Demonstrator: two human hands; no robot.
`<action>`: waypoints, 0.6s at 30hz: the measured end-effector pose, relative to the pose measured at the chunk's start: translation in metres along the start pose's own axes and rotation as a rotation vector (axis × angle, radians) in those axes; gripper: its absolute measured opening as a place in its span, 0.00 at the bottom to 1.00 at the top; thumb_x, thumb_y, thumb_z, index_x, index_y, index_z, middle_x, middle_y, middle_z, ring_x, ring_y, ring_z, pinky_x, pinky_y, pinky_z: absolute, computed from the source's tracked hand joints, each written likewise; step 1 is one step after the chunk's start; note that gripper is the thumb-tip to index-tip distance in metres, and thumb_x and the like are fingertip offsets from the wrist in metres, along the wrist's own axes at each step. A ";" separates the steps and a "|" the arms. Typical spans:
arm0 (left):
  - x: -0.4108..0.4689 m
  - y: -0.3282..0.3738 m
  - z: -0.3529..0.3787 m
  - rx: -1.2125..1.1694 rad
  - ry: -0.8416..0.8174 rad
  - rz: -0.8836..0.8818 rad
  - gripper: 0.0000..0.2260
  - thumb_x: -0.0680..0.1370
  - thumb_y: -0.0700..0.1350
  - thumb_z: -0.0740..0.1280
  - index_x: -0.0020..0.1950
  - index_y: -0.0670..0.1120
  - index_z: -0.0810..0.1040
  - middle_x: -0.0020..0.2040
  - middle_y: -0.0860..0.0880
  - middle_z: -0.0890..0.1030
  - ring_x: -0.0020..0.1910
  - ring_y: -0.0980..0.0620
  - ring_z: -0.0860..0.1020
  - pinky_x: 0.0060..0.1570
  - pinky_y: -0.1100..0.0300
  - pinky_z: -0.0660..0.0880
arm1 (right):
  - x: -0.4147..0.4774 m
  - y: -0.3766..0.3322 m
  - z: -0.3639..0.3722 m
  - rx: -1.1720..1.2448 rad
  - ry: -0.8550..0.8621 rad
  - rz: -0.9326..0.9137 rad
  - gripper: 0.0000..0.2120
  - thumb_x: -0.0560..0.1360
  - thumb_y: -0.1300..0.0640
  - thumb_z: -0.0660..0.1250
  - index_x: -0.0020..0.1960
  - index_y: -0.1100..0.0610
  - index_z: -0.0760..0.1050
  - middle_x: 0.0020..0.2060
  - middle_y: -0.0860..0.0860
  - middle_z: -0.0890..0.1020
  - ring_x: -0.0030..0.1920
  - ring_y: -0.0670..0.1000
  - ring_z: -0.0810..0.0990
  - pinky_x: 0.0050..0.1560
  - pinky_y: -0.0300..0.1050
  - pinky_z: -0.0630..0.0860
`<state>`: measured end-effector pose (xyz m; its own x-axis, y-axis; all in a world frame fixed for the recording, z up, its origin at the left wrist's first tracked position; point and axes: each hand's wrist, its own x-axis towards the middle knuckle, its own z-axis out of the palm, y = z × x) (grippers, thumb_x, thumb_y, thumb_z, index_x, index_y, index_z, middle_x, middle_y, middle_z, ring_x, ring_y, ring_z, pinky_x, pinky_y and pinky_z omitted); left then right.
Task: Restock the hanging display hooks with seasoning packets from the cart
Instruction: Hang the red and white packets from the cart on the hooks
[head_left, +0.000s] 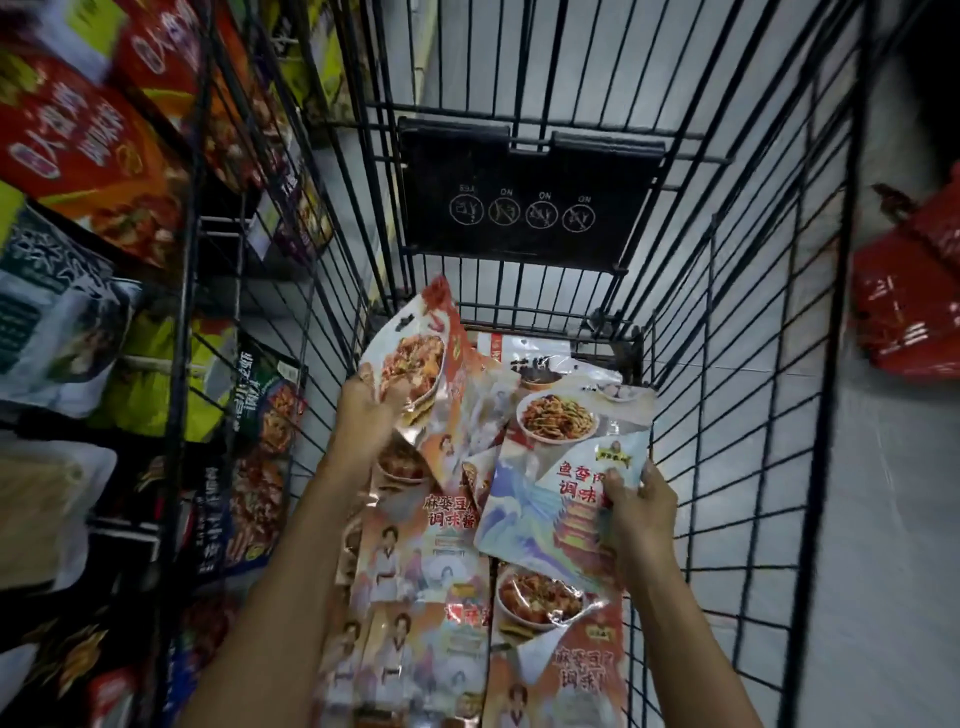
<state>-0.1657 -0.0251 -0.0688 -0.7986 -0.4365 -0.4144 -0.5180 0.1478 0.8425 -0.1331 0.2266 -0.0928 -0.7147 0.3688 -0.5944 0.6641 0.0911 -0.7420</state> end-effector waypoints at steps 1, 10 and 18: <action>-0.005 0.003 -0.010 0.032 -0.035 0.033 0.05 0.79 0.41 0.65 0.51 0.40 0.77 0.44 0.44 0.81 0.42 0.47 0.79 0.41 0.58 0.75 | -0.006 -0.001 -0.003 0.007 -0.013 -0.005 0.05 0.79 0.63 0.61 0.48 0.56 0.75 0.47 0.61 0.83 0.47 0.61 0.83 0.50 0.64 0.79; -0.034 -0.040 -0.040 0.138 -0.245 -0.241 0.04 0.78 0.45 0.67 0.49 0.45 0.76 0.40 0.48 0.78 0.39 0.52 0.77 0.33 0.64 0.70 | -0.034 0.008 -0.021 0.063 -0.145 0.063 0.07 0.80 0.63 0.59 0.47 0.56 0.74 0.45 0.61 0.84 0.45 0.61 0.84 0.47 0.59 0.80; -0.067 -0.102 -0.022 -0.031 -0.179 -0.422 0.09 0.69 0.37 0.76 0.45 0.45 0.80 0.37 0.52 0.82 0.34 0.55 0.79 0.26 0.67 0.74 | -0.035 0.046 -0.016 0.030 -0.152 0.180 0.02 0.75 0.62 0.69 0.46 0.60 0.77 0.45 0.62 0.84 0.41 0.61 0.84 0.45 0.66 0.80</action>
<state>-0.0530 -0.0308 -0.1191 -0.5612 -0.2921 -0.7744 -0.8023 -0.0379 0.5957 -0.0736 0.2328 -0.1008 -0.6115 0.2331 -0.7561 0.7788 0.0084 -0.6273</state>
